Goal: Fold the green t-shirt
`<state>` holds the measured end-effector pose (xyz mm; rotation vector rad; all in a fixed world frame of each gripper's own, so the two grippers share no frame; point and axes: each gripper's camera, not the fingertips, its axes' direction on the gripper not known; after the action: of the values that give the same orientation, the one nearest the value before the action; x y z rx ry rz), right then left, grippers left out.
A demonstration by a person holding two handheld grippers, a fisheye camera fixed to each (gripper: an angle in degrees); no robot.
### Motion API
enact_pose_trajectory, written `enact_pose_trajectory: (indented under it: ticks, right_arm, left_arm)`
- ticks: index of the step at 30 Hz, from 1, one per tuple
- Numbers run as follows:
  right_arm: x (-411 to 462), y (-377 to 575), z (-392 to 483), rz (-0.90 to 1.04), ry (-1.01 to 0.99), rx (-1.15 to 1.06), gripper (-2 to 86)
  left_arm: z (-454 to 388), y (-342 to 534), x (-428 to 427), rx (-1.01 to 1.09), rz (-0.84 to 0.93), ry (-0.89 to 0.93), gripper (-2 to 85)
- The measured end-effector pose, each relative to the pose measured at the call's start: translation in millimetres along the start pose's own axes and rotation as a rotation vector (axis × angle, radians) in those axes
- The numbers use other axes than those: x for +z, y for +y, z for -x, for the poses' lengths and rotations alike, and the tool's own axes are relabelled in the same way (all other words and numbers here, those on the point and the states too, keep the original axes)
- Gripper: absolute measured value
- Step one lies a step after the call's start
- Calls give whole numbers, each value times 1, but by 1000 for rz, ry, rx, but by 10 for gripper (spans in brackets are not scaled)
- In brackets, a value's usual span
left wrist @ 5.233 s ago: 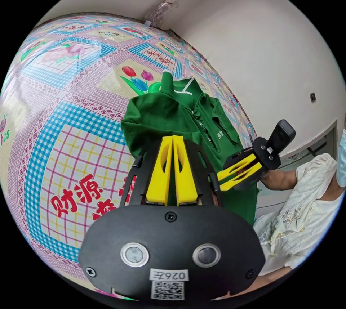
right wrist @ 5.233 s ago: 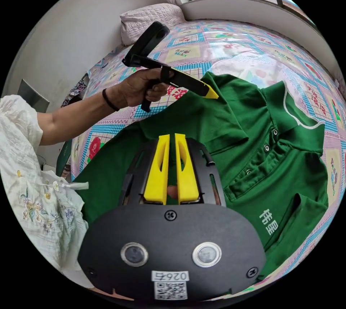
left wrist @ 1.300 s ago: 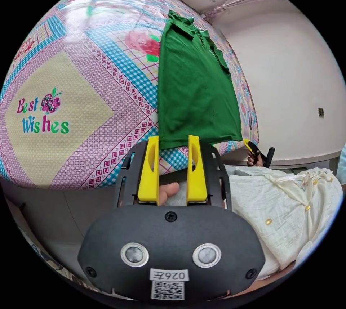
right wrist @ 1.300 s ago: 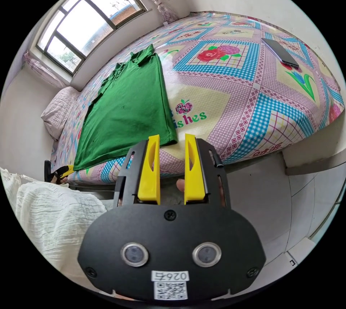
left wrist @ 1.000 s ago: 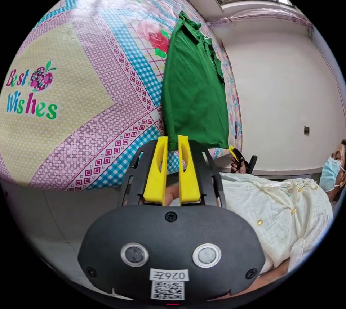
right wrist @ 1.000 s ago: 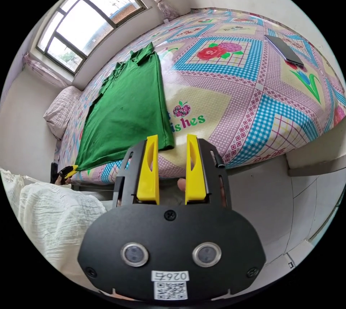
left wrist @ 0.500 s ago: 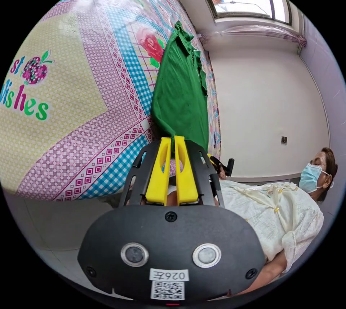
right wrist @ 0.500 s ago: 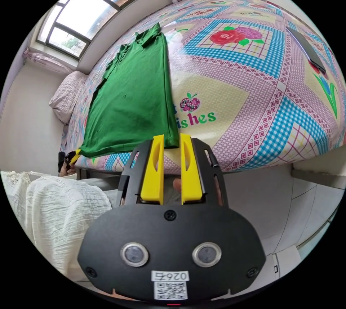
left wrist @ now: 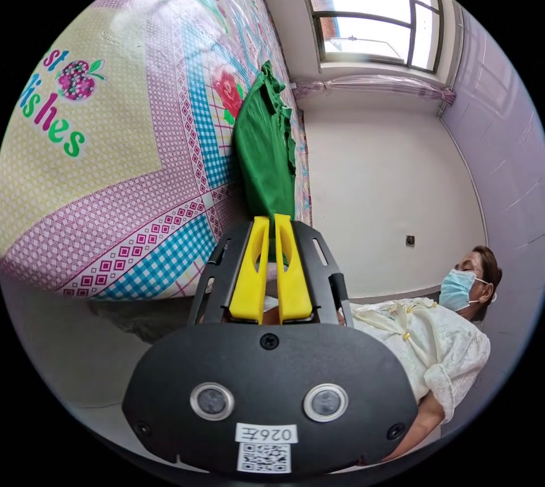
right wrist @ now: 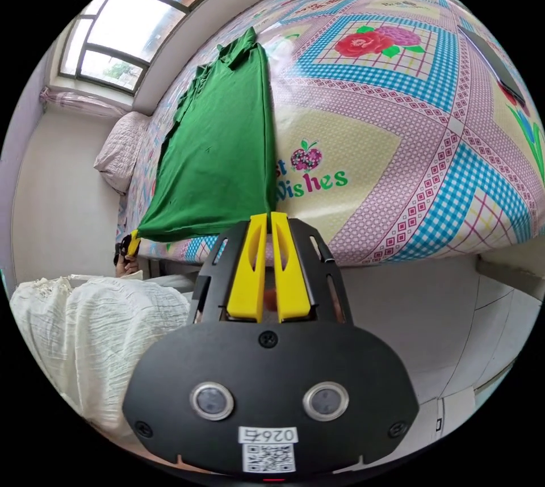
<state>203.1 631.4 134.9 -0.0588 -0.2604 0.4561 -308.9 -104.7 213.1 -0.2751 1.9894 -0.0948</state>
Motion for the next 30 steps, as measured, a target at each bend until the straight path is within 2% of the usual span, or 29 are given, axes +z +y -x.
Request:
enact_pose_trajectory:
  ticks: [4, 12, 18, 23, 30]
  right_arm:
    - [-30, 15, -15, -39, -125, 11, -16]
    - [-85, 59, -20, -9, -195, -21, -16]
    - [-143, 62, -27, -194, -382, 19, -16]
    - [-162, -3, -27, -387, -556, 19, -15]
    - [-138, -145, -28, -450, -604, 69, -13]
  left_arm:
    - [-4, 10, -18, 16, 9, 63, -7]
    - [-25, 36, -61, 41, 45, 130, -7]
    - [-52, 23, -84, 94, -10, 228, -7]
    - [-76, -50, -69, 153, -51, 312, -7]
    - [-81, -178, -23, 97, -101, 375, -7]
